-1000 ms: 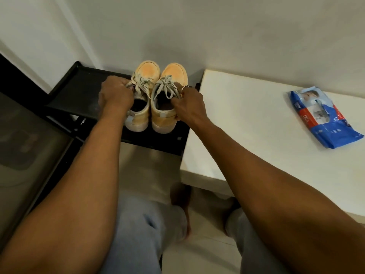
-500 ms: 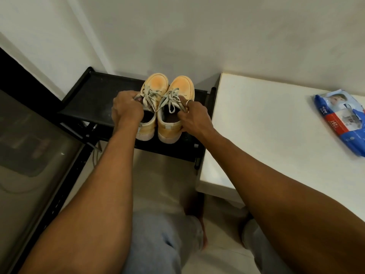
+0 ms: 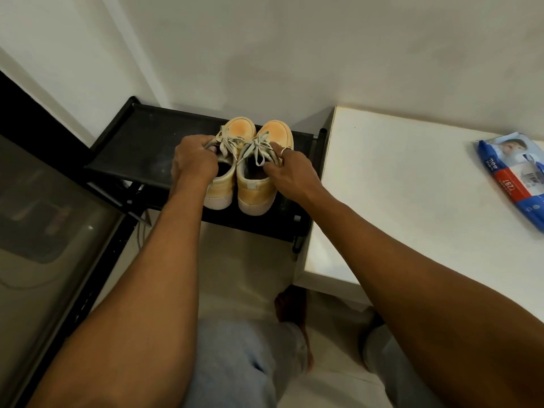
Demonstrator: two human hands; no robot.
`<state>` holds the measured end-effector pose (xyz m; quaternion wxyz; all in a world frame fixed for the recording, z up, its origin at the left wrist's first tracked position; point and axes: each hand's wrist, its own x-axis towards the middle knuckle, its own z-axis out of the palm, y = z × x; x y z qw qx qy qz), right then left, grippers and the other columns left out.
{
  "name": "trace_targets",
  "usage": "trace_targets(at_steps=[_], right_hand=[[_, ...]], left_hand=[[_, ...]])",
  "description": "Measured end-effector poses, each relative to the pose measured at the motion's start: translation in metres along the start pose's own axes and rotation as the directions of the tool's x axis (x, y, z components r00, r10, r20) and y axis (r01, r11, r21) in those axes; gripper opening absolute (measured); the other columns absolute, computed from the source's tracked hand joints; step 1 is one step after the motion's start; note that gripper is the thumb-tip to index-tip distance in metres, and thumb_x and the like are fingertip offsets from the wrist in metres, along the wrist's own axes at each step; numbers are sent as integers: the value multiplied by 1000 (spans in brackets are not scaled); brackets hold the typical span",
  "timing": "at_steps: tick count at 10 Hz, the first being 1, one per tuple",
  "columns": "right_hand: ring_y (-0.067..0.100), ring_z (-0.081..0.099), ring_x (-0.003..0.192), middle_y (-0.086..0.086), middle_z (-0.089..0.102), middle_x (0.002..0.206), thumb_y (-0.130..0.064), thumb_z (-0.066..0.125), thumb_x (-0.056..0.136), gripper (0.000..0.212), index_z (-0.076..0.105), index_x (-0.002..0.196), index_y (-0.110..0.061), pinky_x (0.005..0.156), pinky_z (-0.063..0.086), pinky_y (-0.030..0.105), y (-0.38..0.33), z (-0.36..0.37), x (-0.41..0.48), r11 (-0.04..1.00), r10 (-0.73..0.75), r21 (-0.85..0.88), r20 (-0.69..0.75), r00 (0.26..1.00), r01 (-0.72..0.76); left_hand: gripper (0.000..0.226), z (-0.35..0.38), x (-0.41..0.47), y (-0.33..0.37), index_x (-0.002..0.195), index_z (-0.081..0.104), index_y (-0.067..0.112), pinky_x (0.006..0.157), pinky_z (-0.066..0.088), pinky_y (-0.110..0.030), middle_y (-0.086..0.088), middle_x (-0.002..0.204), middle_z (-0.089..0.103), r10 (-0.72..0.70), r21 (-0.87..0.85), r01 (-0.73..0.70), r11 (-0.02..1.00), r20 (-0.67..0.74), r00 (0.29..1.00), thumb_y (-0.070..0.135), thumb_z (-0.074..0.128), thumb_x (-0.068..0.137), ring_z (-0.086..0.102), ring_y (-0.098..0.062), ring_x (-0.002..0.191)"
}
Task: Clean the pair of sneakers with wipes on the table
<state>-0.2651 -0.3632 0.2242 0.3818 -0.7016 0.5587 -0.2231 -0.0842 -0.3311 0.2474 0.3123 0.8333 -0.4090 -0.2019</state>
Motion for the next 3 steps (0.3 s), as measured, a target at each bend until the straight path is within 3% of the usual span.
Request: trace_targets(at_steps=[1,2,3], right_hand=[[12,57,90,0,60,114,-39,52,100,55,38,149,-21,77,48,23,-3,-4,-3,999,-13,-29,41,999,14],[12,58,92,5,62,129,-38,53,99,52,42,147,-20,76,45,21,-3,-10,-6,999,-28,-43,24,999,29],[19,65,107,5,60,135,-36,55,98,49,48,144,-20,79,46,23,-4,-20,-9,999,-45,-26,-21,999,45]], left_hand=[[20,-1,-4,2,93,74,24,76,56,-42,1,93,70,-8,22,8,1000,10,1000,20,56,97,64,-21,85],[18,-4,-13,13,88,67,22,62,46,-33,-2,95,68,22,64,-18,998,-61,998,16,53,97,65,-25,91],[31,-8,-20,30,126,67,21,80,46,-31,-4,127,66,83,63,-75,995,-132,988,18,54,99,62,-24,115]])
